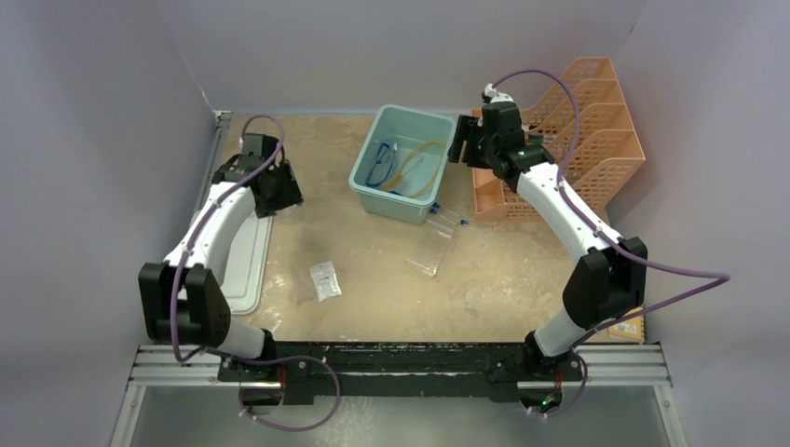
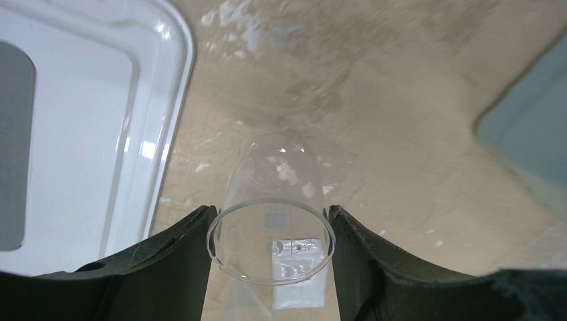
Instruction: Organize the chemistry lab equipment
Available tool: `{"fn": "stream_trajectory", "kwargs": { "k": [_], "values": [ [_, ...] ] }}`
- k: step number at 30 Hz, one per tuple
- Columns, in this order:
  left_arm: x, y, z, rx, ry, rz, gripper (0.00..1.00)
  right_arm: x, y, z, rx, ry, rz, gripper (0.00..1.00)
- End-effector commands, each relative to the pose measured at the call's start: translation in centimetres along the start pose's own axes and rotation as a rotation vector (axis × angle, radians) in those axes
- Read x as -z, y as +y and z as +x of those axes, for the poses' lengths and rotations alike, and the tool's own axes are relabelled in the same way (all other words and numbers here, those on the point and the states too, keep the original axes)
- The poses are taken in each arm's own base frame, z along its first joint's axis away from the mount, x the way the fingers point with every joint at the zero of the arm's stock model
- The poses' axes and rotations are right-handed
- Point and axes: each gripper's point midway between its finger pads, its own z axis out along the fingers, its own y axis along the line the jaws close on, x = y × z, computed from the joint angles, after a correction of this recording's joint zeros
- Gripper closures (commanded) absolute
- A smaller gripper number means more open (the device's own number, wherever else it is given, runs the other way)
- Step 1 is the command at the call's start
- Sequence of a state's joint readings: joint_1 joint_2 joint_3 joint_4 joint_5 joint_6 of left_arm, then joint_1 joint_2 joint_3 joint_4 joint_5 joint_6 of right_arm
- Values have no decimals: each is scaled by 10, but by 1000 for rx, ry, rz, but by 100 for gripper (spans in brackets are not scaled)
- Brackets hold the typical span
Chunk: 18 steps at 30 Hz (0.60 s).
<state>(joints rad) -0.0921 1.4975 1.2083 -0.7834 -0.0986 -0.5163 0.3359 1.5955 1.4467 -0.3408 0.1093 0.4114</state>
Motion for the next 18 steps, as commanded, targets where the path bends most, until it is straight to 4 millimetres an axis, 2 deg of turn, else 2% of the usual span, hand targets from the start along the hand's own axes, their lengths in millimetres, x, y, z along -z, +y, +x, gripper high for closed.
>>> {"fn": "stream_trajectory", "kwargs": {
  "k": [1,3,6,11,13,15,18],
  "values": [
    [60,-54,-60,-45,-263,261,63,10,10,-16,-37,-67,-39,29],
    [81,-85,-68,-91,-321,360,63,10,8,-19,-38,-85,-23,29],
    [109,-130,-69,-173,-399,455,63,11,3,-23,-42,-103,0,29],
    [140,-186,-70,-173,-457,687,63,11,-6,-23,-81,-115,49,29],
    [147,-208,-63,-178,-433,789,63,11,-10,-20,-100,-116,64,29],
    [145,-227,-54,-199,-389,845,63,11,-14,-17,-118,-113,79,29],
    [132,-249,-42,-233,-331,852,63,11,-23,-12,-145,-105,107,29]
  ]
}}
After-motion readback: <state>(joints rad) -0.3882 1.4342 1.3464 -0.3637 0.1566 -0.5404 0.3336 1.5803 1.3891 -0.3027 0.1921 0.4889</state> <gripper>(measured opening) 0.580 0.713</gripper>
